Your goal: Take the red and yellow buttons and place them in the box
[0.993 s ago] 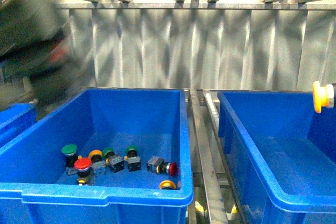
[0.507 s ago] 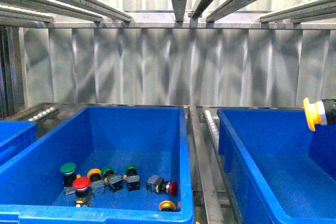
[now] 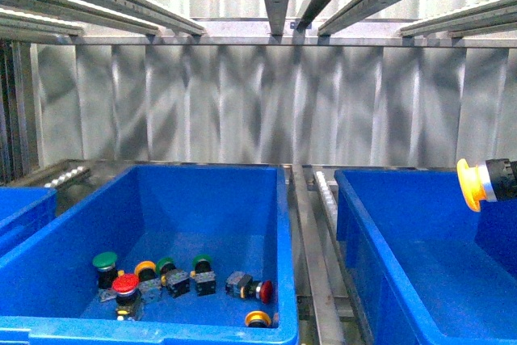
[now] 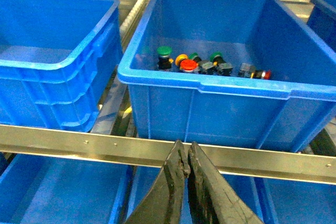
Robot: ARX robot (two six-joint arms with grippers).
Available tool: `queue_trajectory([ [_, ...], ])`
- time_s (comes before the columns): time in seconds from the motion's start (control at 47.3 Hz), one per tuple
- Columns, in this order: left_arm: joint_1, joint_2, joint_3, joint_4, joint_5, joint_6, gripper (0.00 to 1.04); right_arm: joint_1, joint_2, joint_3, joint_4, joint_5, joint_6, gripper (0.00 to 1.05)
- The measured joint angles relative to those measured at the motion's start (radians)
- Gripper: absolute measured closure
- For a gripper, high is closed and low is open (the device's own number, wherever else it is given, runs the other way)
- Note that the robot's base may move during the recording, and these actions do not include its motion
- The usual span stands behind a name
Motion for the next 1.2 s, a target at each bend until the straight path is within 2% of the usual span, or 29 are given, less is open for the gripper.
queue_trajectory([
  [0.317,0.023,-0.001,0.000,0.000,0.015,-0.001,1.01,0.085,-0.045,-0.027,-0.001,0.095,-0.043,0.78],
  [0.55,0.023,-0.001,0.000,0.000,0.015,0.000,0.52,0.147,-0.039,-0.044,0.024,0.139,-0.051,0.78],
  [0.846,0.024,-0.001,0.000,0.000,0.015,0.000,0.07,0.153,-0.046,-0.055,0.016,0.155,-0.051,0.79],
  [1.205,0.024,-0.001,0.000,0.000,0.015,0.002,0.08,0.148,-0.061,-0.066,0.011,0.164,-0.048,0.79],
])
